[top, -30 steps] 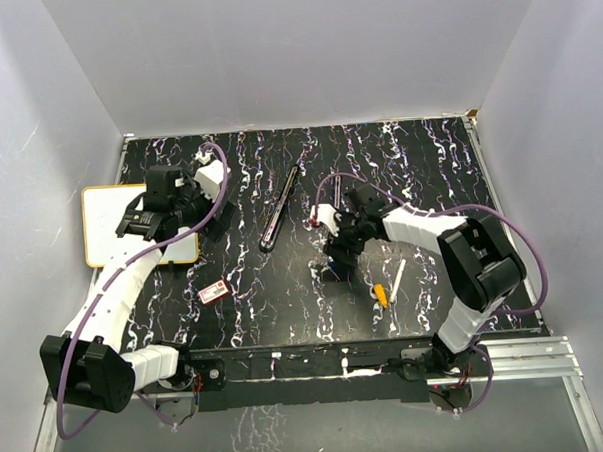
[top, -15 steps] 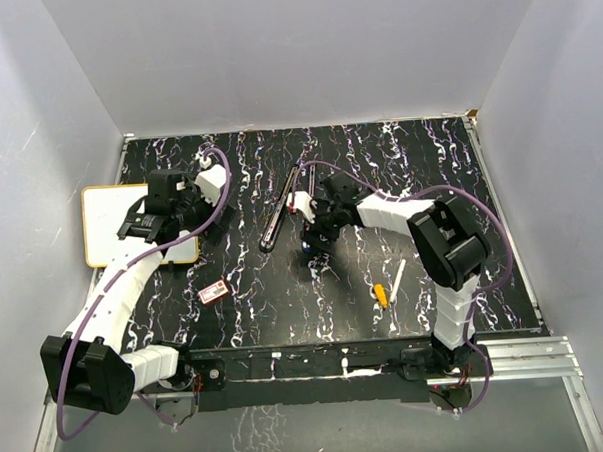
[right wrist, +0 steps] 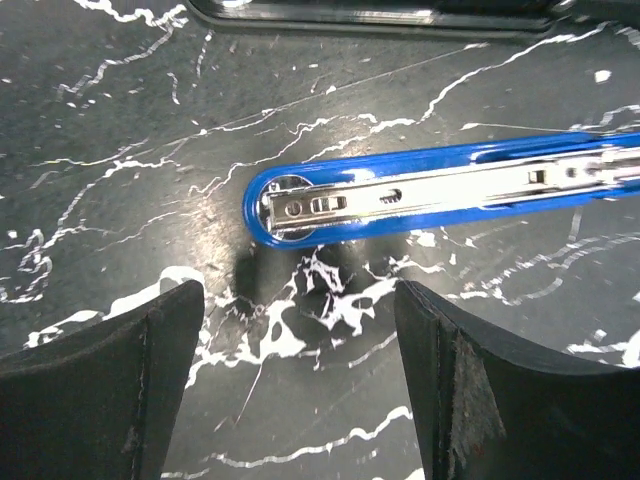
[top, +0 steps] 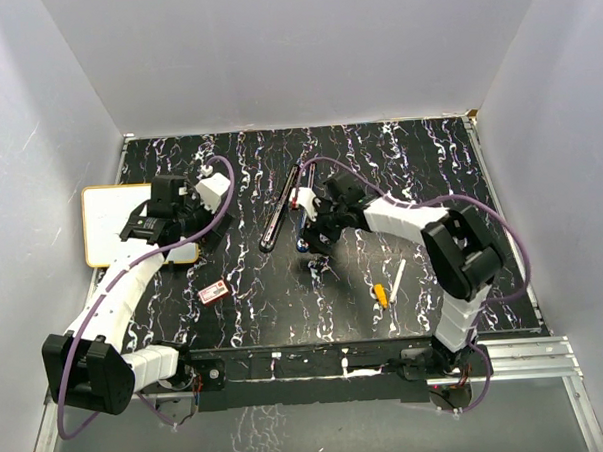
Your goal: Load the staples into the stapler
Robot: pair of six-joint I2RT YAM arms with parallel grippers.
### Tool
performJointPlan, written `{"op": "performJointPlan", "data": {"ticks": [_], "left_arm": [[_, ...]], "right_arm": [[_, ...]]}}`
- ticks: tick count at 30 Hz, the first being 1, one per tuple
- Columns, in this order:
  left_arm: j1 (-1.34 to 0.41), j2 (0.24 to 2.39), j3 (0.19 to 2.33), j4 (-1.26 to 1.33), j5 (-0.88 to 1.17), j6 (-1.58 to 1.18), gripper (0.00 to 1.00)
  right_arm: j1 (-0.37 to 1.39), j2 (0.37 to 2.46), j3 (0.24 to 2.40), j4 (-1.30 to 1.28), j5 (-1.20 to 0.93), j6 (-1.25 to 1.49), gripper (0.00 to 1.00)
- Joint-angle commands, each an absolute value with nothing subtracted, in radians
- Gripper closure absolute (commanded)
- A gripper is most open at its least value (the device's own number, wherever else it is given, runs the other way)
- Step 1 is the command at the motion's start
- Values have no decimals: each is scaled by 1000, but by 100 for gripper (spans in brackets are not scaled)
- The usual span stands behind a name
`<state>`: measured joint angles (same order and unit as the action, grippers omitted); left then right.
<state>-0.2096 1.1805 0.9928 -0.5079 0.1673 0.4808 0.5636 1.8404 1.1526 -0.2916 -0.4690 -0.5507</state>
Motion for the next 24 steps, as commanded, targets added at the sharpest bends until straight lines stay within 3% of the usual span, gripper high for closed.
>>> {"op": "performJointPlan", "data": {"ticks": [1, 12, 24], "left_arm": [[-210, 1160, 992, -546, 179, 512, 3], [-210, 1162, 917, -714, 305, 708, 3], [-210, 1240, 793, -808, 255, 905, 4]], "right_arm": [[557, 1668, 1114, -277, -469, -544, 20], [475, 1362, 947, -276, -385, -497, 13], [257, 1208, 831, -229, -610, -439, 4]]}}
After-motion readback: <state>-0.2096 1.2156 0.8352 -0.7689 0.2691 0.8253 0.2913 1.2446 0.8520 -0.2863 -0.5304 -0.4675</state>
